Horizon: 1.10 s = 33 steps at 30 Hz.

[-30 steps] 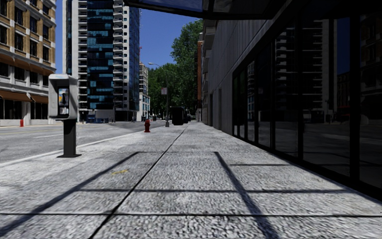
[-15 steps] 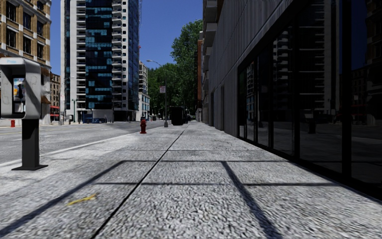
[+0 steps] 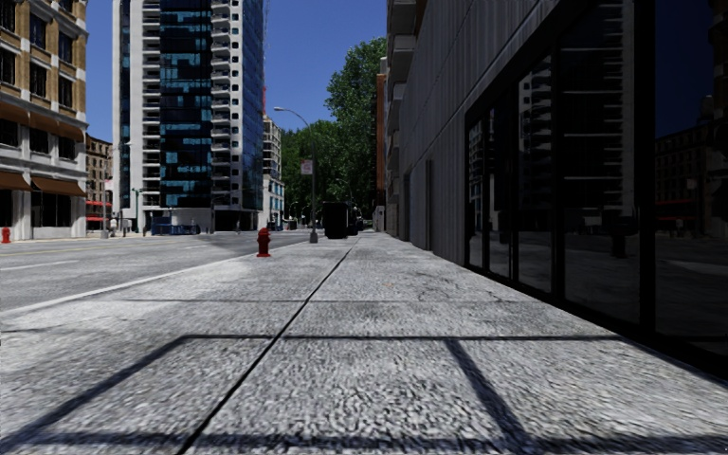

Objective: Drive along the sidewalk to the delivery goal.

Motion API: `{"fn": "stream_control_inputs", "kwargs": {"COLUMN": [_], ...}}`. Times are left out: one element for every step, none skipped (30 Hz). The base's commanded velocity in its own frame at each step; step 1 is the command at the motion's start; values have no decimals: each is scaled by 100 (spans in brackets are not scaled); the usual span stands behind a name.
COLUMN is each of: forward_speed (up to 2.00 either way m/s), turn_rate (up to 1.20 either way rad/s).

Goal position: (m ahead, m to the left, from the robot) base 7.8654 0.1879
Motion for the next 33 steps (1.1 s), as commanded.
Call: {"fn": "stream_control_inputs", "kwargs": {"forward_speed": [200,200,200,200,200,200,200,200,200,200,200,200,200,200,200,200,200,200,200,200,200,200,200,200,200,200,200,200,200,200,200,200,200], "turn_rate": [0,0,0,0,0,0,0,0,0,0,0,0,0,0,0,0,0,0,0,0,0,0,0,0,0,0,0,0,0,0,0,0,0]}}
